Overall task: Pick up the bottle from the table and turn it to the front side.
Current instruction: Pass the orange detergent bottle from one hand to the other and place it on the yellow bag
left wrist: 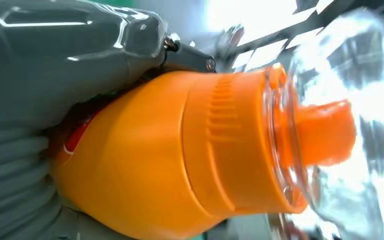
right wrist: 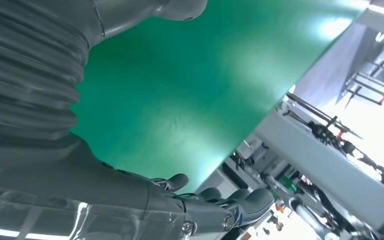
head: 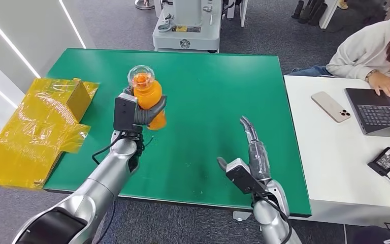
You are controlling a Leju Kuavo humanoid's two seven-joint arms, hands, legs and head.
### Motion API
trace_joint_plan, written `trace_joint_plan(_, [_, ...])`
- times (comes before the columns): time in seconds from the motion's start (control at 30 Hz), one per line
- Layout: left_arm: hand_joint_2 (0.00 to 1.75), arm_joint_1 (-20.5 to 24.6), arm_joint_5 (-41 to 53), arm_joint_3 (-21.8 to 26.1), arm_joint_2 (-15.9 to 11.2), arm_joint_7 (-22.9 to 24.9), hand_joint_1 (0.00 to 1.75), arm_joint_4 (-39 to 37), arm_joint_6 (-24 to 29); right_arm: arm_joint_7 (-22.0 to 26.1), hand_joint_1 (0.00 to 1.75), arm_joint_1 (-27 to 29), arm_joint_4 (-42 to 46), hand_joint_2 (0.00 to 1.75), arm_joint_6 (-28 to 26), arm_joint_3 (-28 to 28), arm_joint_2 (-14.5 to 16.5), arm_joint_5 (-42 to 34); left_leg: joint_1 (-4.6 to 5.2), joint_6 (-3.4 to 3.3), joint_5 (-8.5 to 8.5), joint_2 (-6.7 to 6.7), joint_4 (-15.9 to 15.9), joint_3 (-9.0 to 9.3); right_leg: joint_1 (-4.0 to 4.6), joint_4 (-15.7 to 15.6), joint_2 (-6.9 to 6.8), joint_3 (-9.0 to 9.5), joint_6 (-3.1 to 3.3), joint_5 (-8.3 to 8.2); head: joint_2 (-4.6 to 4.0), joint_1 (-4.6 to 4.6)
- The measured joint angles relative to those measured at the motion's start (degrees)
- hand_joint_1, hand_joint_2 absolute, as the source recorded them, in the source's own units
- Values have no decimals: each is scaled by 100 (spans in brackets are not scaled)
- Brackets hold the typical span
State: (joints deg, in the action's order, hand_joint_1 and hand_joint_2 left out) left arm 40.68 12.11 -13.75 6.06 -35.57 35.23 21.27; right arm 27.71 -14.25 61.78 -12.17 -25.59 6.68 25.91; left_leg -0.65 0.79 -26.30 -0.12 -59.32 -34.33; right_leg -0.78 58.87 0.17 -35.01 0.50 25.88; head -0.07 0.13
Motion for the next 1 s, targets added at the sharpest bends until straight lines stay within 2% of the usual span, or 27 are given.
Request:
trace_joint_plan(0.1, [175, 7, 1745, -74, -131, 214, 175, 340, 1154, -25, 0, 132, 409, 175, 104, 16, -62, -4, 1, 0, 0, -1, 0, -2, 0, 0, -1, 0, -1, 0, 0, 1])
trace_joint_plan(0.17, [175, 16, 2976, -100, -212, 485, 175, 531, 1570, -14, 0, 162, 531, 175, 155, 21, -79, -19, 1, 0, 0, 2, 0, -2, -1, 0, 1, 1, -1, 0, 0, 1])
trace_joint_plan(0.27, [175, 32, 4728, 2, -287, 772, 175, 810, 1693, 50, 0, 145, 564, 175, 205, 22, -88, -80, 1, -1, 1, 1, -1, -2, -1, 0, 0, 2, 0, -1, 0, 1])
trace_joint_plan(0.4, [175, 37, 6344, 355, -302, 1060, 175, 1166, 1696, 137, 0, 44, 521, 175, 190, 23, -94, -190, 1, 0, 1, 4, -1, 1, -1, 0, 2, 2, 4, -5, 0, 1])
trace_joint_plan(0.5, [175, 42, 7362, 436, -376, 1836, 175, 1348, 1696, 179, 0, 4, 511, 175, 163, 22, -115, -266, 0, 0, 2, 1, -1, 1, -1, 0, 0, 1, 4, -5, 0, 1])
trace_joint_plan(0.6, [175, 152, 7709, -70, -682, 3245, 175, 1333, 1696, 224, 0, 27, 546, 175, 132, 23, -151, -282, -1, 0, 3, 9, 0, 1, 0, 0, 8, -4, 6, -6, 0, 1])
trace_joint_plan(0.67, [175, 249, 7745, -561, -926, 3782, 175, 1263, 1696, 236, 0, 63, 590, 175, 127, 26, -183, -277, -1, 0, 3, 11, 1, 0, 0, 1, 9, -5, 6, -6, 0, 0])
trace_joint_plan(0.87, [175, 435, 7766, -1349, -1285, 4129, 175, 1011, 1696, 260, 0, 87, 638, 175, 128, 25, -243, -275, 0, 1, 2, 15, 2, -3, 1, 1, 13, -8, 6, -6, 0, 1])
trace_joint_plan(1.0, [175, 770, 7771, -2281, -1529, 4557, 175, 207, 1695, 277, 0, 75, 679, 175, 123, 27, -267, -312, 1, 2, 3, 15, 2, 0, 0, 1, 13, -7, 7, -7, 0, 1])
